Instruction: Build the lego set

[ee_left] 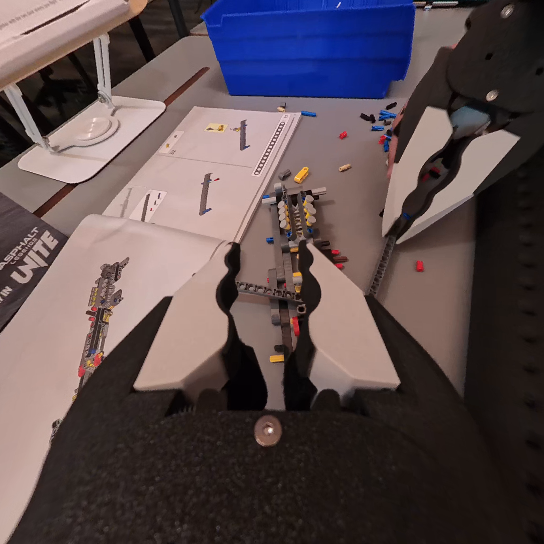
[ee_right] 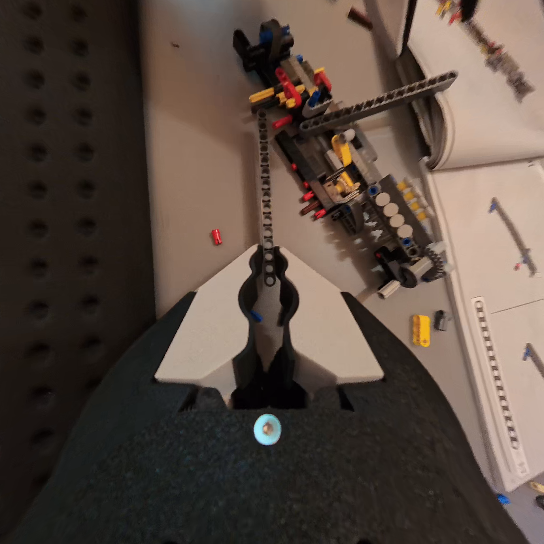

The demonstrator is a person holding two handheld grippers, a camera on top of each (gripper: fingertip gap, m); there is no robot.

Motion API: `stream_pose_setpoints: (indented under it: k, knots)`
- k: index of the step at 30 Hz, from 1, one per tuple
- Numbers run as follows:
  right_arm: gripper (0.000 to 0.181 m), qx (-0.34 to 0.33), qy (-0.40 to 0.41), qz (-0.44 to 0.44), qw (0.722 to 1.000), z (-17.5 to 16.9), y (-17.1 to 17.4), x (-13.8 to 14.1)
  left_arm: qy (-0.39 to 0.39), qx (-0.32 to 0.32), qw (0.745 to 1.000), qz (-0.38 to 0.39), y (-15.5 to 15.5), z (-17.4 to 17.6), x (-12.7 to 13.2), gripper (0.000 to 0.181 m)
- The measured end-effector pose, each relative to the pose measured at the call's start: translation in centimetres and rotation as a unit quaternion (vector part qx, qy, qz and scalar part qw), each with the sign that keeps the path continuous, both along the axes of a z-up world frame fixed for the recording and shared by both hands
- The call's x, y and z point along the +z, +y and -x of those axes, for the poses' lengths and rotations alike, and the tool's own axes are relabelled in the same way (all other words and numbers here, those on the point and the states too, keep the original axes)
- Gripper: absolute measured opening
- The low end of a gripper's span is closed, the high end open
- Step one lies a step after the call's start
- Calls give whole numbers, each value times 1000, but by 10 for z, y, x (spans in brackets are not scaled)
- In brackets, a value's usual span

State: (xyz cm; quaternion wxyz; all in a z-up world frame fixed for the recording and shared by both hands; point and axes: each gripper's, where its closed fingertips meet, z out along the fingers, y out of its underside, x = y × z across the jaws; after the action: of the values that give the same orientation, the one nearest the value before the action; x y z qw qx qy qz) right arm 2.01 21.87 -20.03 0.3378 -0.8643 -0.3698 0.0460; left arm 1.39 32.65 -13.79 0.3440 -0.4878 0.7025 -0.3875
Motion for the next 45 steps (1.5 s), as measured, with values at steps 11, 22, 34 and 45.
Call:
stream_pose_setpoints:
  k: [11,22,34,45]
  knots:
    - [7,59,-295,-146,943,-8,20,49,34,-139,970,198,-53,21,18,33]
    - [8,84,-358,-258,894,25,32,98,94,-217,948,214,-84,40,5,5]
    - [40,-154,526,-169,819,17,24,144,53,-240,889,387,-86,39,46,4]
    - [8,-174,556,-174,794,34,43,131,67,-239,901,355,-94,37,35,5]
